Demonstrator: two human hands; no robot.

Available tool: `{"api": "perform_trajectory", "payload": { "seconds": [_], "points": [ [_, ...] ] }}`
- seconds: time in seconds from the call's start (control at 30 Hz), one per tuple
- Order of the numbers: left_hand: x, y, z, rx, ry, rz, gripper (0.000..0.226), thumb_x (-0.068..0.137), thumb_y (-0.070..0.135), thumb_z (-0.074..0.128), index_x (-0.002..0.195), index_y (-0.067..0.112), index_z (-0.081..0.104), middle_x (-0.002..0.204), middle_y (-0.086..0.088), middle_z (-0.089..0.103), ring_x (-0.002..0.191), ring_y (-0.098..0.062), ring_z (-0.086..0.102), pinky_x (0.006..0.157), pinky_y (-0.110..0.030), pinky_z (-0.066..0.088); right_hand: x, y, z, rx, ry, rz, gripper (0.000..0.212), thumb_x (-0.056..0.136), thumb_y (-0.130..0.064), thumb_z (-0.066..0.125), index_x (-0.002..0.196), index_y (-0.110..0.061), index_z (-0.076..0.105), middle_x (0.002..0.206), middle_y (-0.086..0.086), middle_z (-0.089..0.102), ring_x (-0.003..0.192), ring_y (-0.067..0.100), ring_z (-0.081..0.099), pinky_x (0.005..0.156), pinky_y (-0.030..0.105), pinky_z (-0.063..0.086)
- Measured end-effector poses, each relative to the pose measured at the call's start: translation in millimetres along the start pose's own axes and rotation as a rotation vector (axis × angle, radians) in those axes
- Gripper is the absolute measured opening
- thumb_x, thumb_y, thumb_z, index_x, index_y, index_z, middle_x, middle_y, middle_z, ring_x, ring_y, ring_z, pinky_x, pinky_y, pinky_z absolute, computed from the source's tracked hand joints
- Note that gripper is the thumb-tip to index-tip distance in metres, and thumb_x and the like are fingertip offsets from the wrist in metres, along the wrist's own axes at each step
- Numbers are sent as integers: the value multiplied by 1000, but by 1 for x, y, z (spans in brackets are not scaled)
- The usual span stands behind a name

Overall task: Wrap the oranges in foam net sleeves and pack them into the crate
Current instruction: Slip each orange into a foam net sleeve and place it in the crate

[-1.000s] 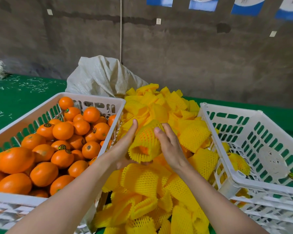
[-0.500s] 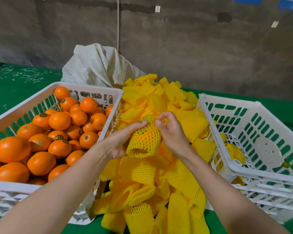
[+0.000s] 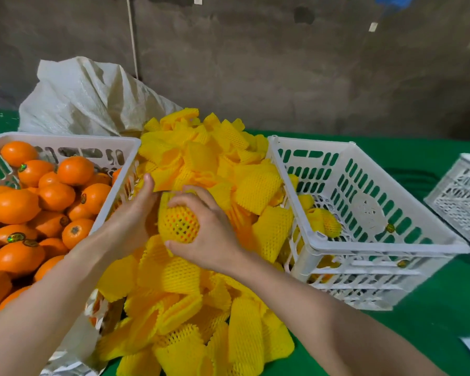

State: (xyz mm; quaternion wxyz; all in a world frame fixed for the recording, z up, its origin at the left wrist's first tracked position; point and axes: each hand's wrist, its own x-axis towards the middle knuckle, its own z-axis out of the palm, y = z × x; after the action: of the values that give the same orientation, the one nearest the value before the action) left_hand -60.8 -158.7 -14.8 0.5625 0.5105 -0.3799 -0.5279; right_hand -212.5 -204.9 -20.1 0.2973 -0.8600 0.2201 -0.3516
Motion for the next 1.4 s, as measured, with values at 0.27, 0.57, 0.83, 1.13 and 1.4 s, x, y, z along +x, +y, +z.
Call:
{"api": "perform_trajectory", "payload": {
  "seconds": [0.27,0.57,0.83,1.13,1.4],
  "points": [
    [20,-27,-30,615,222,244,19,91,25,55,86,30,72,78,4,73,63,-9,67,55,-22,53,30,6,-84,183,372,58,51,65,-11,83,110,-13,58,112,5,57,107,16,51,89,30,44],
    [15,-28,-31,806,77,156,24,77,44,59,99,52,65,91,14,72,76,-9,70,64,-34,50,56,159,-192,-557,-88,850,48,73,-22,74,115,-13,55,117,10,55,91,19,53,73,30,47],
    [8,-21,-14,758,90,164,21,75,36,61,95,35,68,88,12,72,75,-9,68,66,-36,49,42,220,-160,-768,-569,913,77,87,-14,61,149,-21,16,153,17,20,135,37,30,106,48,34],
    [4,-15,-6,771,135,191,15,88,21,61,102,24,65,96,10,67,76,-4,67,64,-20,49,59,146,-149,-527,439,283,33,90,-16,57,122,-9,53,126,11,51,120,25,45,100,29,33],
    [-4,-8,-5,791,148,200,11,92,20,61,100,26,62,91,15,62,73,-1,66,72,-29,52,66,83,-62,-763,-396,127,73,77,-50,67,138,-33,30,129,7,44,119,28,45,87,38,44]
  ]
}}
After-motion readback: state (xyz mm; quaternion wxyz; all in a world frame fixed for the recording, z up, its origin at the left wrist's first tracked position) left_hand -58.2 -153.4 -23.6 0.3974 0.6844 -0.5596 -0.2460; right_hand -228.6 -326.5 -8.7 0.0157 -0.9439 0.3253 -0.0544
